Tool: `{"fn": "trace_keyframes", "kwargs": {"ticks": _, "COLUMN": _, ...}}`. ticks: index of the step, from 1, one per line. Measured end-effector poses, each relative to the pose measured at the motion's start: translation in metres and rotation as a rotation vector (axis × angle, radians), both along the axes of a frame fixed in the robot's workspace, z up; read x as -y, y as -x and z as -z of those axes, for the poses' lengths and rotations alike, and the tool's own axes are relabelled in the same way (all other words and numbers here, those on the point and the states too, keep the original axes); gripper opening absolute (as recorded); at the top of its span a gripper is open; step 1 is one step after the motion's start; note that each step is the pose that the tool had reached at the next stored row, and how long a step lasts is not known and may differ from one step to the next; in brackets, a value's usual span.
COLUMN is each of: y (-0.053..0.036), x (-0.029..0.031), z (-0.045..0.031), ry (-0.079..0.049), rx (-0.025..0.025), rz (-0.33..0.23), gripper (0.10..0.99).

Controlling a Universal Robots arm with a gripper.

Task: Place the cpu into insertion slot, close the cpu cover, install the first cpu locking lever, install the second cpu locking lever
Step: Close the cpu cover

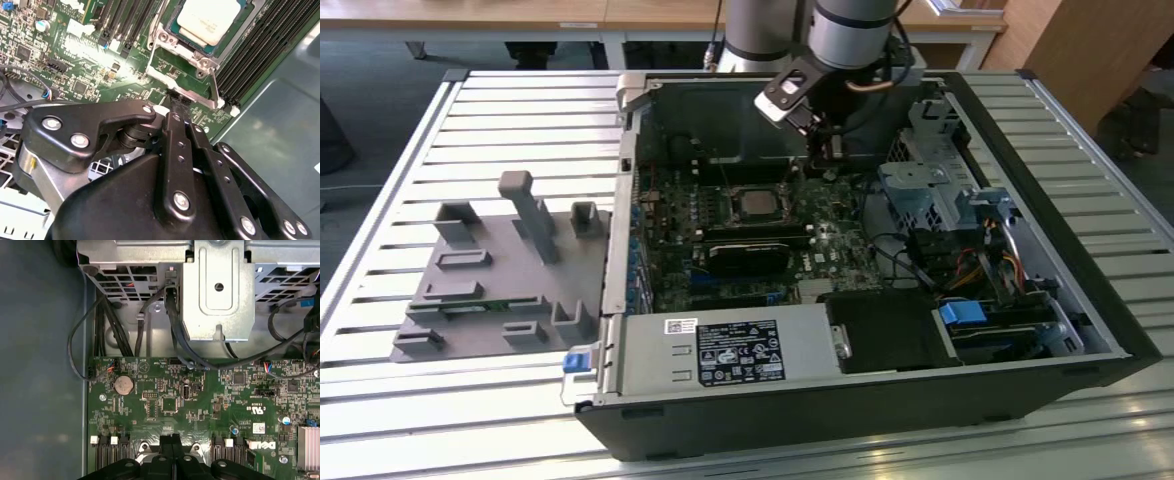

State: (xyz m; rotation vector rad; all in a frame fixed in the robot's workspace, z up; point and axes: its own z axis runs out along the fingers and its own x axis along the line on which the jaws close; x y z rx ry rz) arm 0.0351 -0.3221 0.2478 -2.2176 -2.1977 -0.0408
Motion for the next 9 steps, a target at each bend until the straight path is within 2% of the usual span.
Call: {"fn": "trace_keyframes", "kwargs": {"ticks": 9, "y": 0.0069, "x": 0.0000, "z": 0.0001, "ry": 0.000, "rx": 0.0001, "rz": 0.000, "gripper": 0.106}}
